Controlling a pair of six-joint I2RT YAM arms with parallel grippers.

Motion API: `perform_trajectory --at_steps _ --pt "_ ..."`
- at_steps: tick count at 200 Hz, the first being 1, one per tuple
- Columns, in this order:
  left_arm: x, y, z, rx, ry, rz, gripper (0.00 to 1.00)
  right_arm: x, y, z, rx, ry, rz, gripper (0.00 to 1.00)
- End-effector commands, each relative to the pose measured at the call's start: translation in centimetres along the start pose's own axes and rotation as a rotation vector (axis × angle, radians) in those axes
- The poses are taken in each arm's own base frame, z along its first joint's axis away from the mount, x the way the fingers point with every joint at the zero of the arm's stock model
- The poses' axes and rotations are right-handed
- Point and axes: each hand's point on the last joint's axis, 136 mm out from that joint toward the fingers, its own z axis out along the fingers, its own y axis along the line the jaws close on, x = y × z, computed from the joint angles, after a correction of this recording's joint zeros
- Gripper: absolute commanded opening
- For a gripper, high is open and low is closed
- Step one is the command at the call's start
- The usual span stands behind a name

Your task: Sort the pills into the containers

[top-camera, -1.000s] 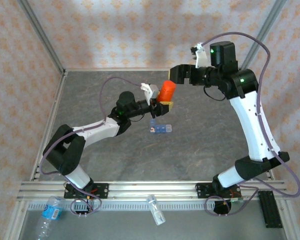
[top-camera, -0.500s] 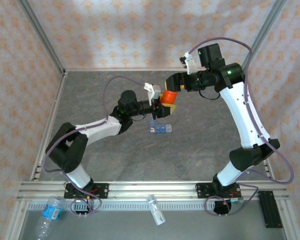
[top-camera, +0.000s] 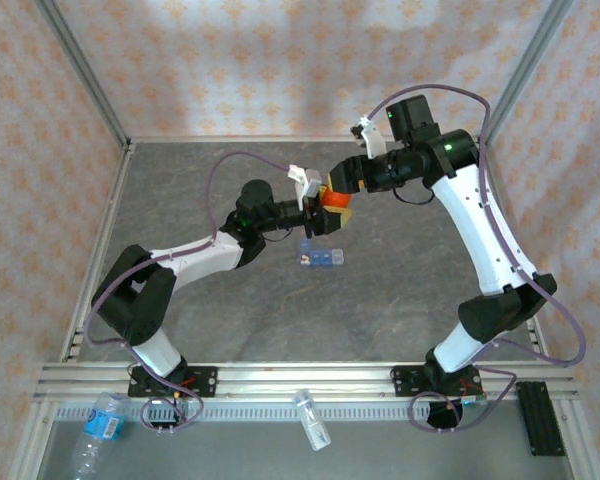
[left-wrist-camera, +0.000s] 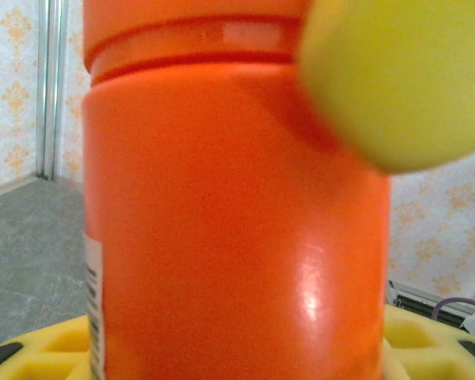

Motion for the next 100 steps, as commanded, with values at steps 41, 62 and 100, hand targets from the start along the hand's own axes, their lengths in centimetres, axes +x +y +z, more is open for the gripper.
perform_trajectory --at_steps 41,62,100 --pt "-2.2 -0.7 0.4 0.036 -0.044 0.041 0.00 -0.1 1.3 -0.6 -0.040 -0.023 -0.021 0.36" --pt "-2.1 -0.4 0.4 0.014 -0.044 0.048 0.00 -0.5 1.1 -0.6 -0.031 -0.042 -0.011 0.32" --pt "-1.8 1.2 -0.3 -0.098 -0.044 0.084 0.59 -2.3 -0.8 -1.0 0.086 -0.135 0.037 0.26"
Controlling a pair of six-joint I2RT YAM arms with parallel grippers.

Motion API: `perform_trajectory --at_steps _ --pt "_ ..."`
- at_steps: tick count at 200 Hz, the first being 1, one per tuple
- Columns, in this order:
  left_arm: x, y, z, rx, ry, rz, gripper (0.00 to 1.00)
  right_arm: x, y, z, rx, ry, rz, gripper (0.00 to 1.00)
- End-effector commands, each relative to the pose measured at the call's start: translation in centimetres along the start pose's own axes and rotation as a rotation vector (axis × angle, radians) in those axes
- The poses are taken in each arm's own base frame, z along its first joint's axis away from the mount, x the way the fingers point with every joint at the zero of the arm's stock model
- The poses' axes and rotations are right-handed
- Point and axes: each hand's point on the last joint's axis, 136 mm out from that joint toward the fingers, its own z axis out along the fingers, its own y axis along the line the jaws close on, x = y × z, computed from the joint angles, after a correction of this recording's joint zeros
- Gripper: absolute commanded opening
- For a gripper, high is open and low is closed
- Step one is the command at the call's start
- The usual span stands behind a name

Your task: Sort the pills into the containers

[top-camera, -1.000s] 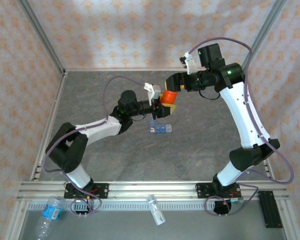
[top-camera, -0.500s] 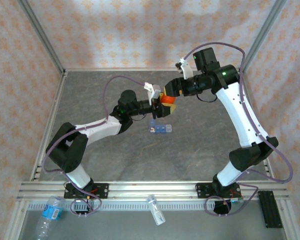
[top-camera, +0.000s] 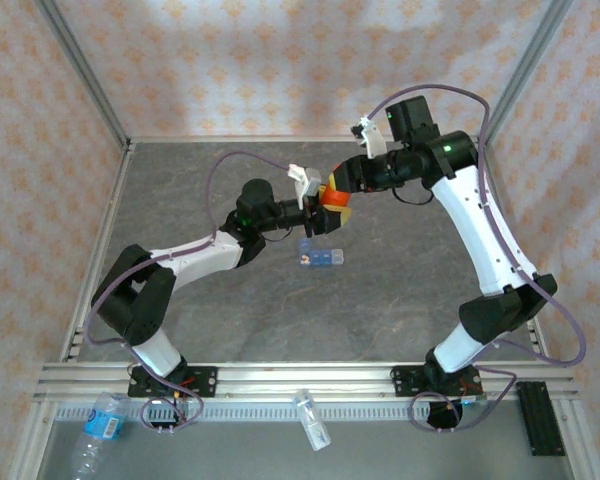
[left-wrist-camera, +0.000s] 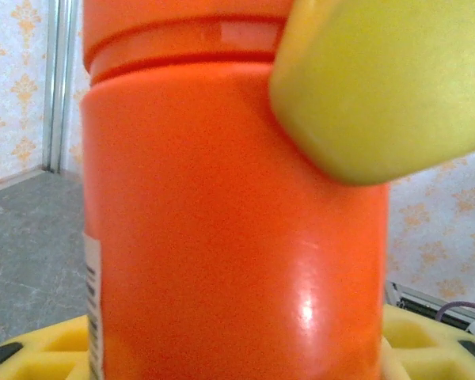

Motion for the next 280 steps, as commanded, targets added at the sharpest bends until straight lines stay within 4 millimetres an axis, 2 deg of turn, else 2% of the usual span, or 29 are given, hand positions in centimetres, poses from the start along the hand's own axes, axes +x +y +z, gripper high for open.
perform_trajectory --at_steps 1,16,20,51,82,115,177,233,280 --pt "-1.9 0.7 -0.4 -0.072 -0.050 0.097 0.62 -2.0 -0.4 -1.2 0.067 -0.115 0.036 0.26" --pt "-1.6 0.9 -0.9 -0.094 -0.047 0.109 0.97 -2.7 -1.6 -1.4 0.118 -0.149 0.068 0.26" --pt "-1.5 1.0 -1.0 -0.098 -0.046 0.109 1.00 -2.9 -1.9 -1.4 0.133 -0.159 0.075 0.26" --pt "-0.8 1.3 -2.6 -0.140 -0.046 0.112 1.00 -4.1 -5.0 -1.9 0.259 -0.229 0.134 0.26" --pt "0.0 1.9 -4.5 -0.242 -0.019 0.136 1.00 -4.3 -9.1 -2.0 0.457 -0.271 0.154 0.25" --pt "0.3 3.7 -6.8 -0.423 0.032 0.162 1.00 -3.2 -13.6 -1.3 0.651 -0.307 0.163 0.25" --pt "-1.1 5.1 -10.9 -0.661 0.014 0.161 1.00 -1.0 -19.6 1.4 0.802 -0.407 0.205 0.25" --pt "-0.5 5.1 -12.2 -0.724 0.099 0.142 1.00 2.3 -23.5 4.7 0.841 -0.462 0.269 0.25" --pt "-0.5 5.8 -13.3 -0.793 0.124 0.141 1.00 4.7 -25.0 6.0 0.855 -0.464 0.305 0.25"
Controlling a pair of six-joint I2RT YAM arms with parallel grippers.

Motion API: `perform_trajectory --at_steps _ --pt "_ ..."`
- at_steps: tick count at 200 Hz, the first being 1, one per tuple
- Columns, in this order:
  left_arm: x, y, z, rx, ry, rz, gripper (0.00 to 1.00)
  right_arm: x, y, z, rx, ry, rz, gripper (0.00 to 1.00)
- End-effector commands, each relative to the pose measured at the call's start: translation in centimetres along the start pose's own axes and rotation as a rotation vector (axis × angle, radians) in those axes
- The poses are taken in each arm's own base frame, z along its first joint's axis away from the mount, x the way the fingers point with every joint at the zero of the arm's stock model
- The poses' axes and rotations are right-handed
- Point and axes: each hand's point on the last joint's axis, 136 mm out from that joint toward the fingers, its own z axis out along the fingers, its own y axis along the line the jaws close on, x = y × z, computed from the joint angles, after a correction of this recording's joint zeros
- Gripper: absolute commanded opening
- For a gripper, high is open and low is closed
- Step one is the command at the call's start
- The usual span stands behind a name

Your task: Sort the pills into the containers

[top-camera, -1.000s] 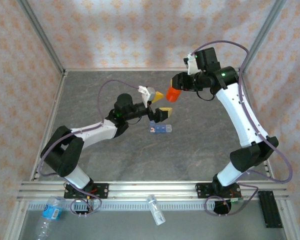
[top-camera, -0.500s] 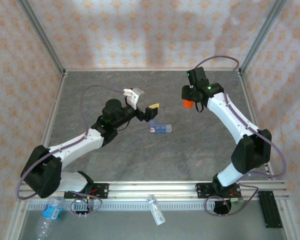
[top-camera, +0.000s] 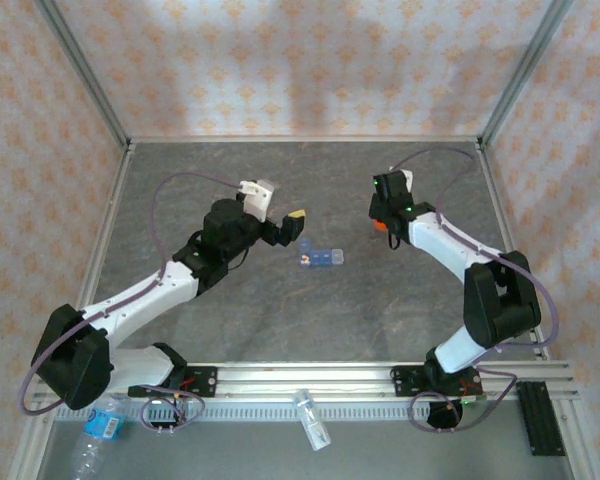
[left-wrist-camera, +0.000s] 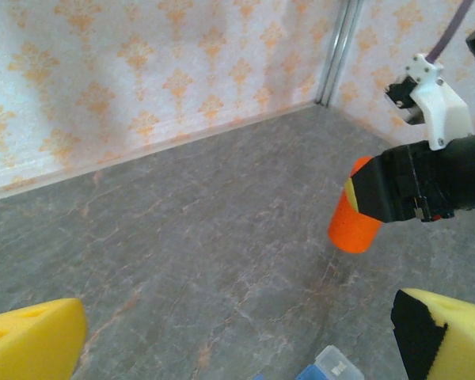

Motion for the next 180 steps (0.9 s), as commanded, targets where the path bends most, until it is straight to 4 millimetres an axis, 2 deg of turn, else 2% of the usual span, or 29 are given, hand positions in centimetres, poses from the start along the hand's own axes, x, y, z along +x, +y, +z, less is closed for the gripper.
perform_trajectory --at_steps 1,66,87,119,132,159,180 --pt "-1.8 1.0 -0.8 -0.060 -0.023 0.020 1.00 -2.2 -0.6 -0.5 0.014 -0.121 0.081 0.25" --pt "-2.0 1.5 -0.7 -0.089 -0.037 0.006 1.00 0.4 -1.4 1.1 0.037 -0.067 0.078 0.38" --pt "-2.1 1.5 -0.7 -0.090 -0.040 -0.001 1.00 0.7 -1.4 1.3 0.038 -0.051 0.077 0.49" --pt "-2.0 1.6 -0.5 -0.094 -0.039 -0.012 1.00 1.3 -1.4 1.8 0.034 -0.014 0.074 0.59" --pt "-2.1 1.6 -0.4 -0.097 -0.039 -0.015 1.00 1.3 -1.3 1.9 0.027 -0.004 0.077 0.65" --pt "-2.1 1.7 -0.2 -0.099 -0.037 -0.018 1.00 1.3 -1.2 1.9 0.017 0.014 0.079 0.70" --pt "-2.2 1.7 -0.1 -0.100 -0.037 -0.017 1.00 0.1 -1.1 0.8 -0.011 -0.006 0.104 0.76"
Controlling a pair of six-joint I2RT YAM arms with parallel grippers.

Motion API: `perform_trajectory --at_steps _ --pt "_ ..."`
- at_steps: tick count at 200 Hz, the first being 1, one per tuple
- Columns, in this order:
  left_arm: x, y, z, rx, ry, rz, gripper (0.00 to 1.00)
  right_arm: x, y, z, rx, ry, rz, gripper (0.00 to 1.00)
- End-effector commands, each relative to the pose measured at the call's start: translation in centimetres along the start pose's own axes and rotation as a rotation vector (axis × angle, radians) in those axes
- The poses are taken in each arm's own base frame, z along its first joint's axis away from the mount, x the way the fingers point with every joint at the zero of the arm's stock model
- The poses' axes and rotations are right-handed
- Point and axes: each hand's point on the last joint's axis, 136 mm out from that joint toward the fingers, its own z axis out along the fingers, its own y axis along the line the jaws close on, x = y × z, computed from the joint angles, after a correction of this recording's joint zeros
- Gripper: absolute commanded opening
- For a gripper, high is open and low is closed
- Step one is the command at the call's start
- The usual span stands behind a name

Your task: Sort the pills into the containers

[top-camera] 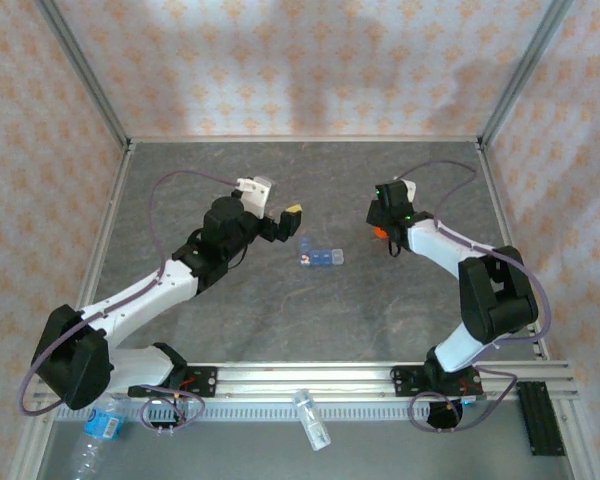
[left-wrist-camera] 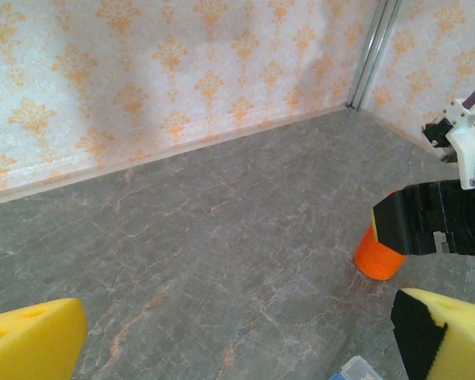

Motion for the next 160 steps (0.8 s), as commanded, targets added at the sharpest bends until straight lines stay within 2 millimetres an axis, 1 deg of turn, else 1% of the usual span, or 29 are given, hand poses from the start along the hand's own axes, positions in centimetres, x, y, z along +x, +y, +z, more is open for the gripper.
perform_trajectory --at_steps 1,22,48,62,80,101,119,133,149,160 --pt "-1.7 0.5 0.0 -0.027 -0.034 -0.011 1.00 -2.2 0.3 -1.4 -0.028 -0.033 0.038 0.77" --pt "-1.8 0.3 0.1 -0.019 -0.035 0.000 1.00 -4.8 0.5 -4.0 -0.062 -0.073 0.065 0.83" --pt "-2.2 -0.1 0.3 0.004 -0.059 0.006 1.00 -8.1 1.4 -7.8 -0.124 -0.111 0.072 0.85" --pt "-2.6 0.7 0.4 -0.045 -0.089 -0.043 1.00 -9.1 2.4 -9.5 -0.176 -0.105 0.071 0.85" --pt "-2.8 1.3 0.6 -0.076 -0.097 -0.063 1.00 -9.7 4.2 -11.3 -0.275 -0.068 0.066 0.85" --pt "-2.8 2.6 0.9 -0.150 -0.107 -0.107 1.00 -9.2 6.3 -12.6 -0.389 0.013 0.062 0.84" --pt "-2.6 3.7 1.0 -0.218 -0.109 -0.123 1.00 -8.2 7.8 -13.3 -0.463 0.091 0.061 0.82" --pt "-2.3 3.8 1.5 -0.225 -0.093 -0.091 1.00 -6.9 8.8 -13.5 -0.493 0.154 0.049 0.81" --pt "-1.8 3.3 2.1 -0.205 -0.047 -0.033 1.00 -5.1 9.9 -13.5 -0.508 0.223 0.019 0.80" --pt "-1.6 3.7 2.5 -0.229 -0.009 -0.018 1.00 -3.6 10.5 -13.3 -0.505 0.269 -0.008 0.79"
